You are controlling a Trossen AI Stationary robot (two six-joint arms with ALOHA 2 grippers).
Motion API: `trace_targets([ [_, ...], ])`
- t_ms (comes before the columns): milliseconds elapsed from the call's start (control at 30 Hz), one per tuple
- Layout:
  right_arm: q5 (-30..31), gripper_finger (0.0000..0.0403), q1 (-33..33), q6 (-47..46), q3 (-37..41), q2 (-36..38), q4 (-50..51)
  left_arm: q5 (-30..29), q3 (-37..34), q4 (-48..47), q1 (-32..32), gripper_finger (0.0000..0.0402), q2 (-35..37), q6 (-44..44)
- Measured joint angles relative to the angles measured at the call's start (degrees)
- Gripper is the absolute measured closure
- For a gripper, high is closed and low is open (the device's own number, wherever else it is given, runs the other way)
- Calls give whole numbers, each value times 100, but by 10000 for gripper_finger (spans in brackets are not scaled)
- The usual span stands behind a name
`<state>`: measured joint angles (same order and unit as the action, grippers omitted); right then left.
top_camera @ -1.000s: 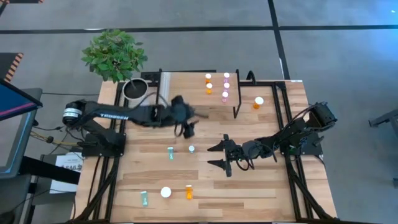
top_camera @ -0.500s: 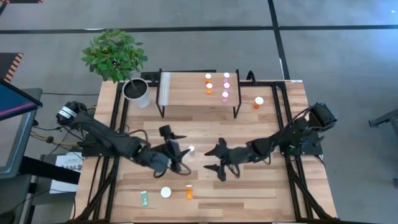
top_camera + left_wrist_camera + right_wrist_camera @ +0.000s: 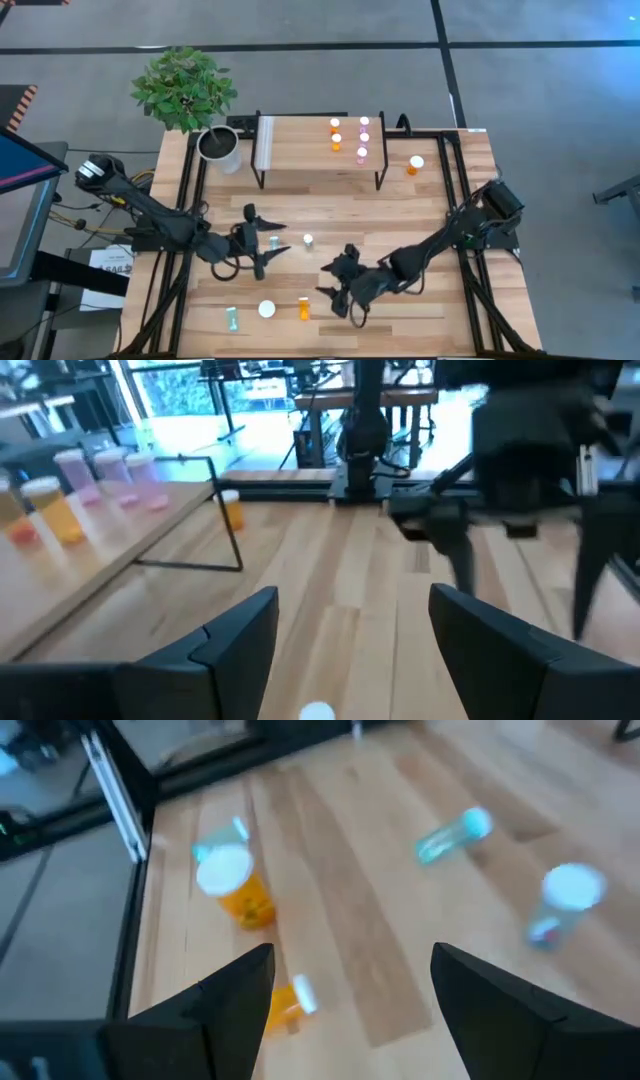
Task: Pick and place medicine bottles onto shelf by color
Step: Put the orange pill bottle on the shelf aligned with the other orange pill bottles
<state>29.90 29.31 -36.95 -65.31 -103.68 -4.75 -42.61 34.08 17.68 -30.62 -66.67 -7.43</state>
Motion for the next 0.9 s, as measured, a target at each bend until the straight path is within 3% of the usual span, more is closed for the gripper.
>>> trace_targets([
  [400, -405, 113, 65, -475, -1610, -1784, 315, -210, -325, -16, -364, 155, 511, -300],
  [600, -445, 113, 67, -684, -2359, -2465, 1296, -244, -325, -35, -547, 155, 472, -405],
  [900, -449, 113, 153, -1172, -2799, -2793, 2248, -422, -323, -43, -662, 155, 474, -530],
])
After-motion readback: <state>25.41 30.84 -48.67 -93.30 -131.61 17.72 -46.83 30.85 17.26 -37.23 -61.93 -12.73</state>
